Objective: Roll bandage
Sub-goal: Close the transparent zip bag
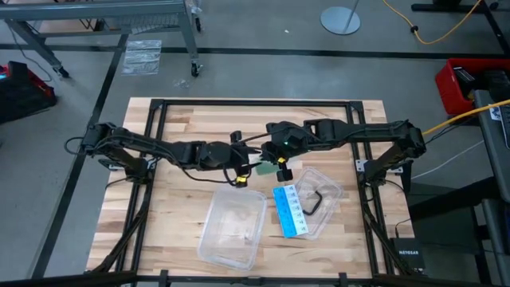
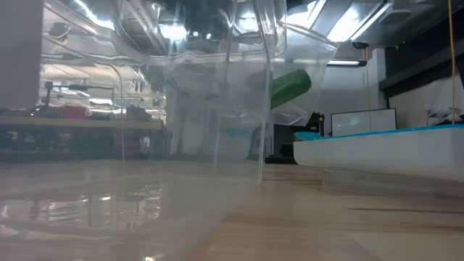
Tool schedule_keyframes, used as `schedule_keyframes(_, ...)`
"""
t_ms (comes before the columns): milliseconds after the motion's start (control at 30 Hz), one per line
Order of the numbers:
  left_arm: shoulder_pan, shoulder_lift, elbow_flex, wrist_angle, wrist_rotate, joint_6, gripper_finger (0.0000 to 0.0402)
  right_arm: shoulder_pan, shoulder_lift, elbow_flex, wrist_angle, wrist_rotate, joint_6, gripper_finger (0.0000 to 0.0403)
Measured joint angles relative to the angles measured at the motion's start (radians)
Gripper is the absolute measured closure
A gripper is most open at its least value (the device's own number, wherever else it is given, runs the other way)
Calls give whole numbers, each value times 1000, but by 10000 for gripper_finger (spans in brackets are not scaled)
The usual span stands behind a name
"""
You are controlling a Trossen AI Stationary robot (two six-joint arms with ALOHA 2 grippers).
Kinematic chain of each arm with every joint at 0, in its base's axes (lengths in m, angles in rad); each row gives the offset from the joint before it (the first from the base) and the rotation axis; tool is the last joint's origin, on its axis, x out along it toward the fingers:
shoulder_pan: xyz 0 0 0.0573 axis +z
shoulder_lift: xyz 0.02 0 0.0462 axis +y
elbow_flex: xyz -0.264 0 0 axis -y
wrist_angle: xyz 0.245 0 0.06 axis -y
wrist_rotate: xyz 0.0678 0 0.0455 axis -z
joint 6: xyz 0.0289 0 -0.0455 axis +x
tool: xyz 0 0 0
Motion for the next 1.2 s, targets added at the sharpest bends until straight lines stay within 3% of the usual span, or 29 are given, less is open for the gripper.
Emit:
schedule_keyframes(200, 0, 0, 0, 25, -1, 30, 281, 0, 0, 0, 7, -7, 7, 384)
schedule_keyframes(467, 0, 0, 0, 25, 0, 58, 391, 0, 0, 0, 7, -39, 25, 384)
schedule_keyframes(1200, -49, 0, 0, 19, -39, 100, 401, 0, 0, 0, -61, -31, 51, 384)
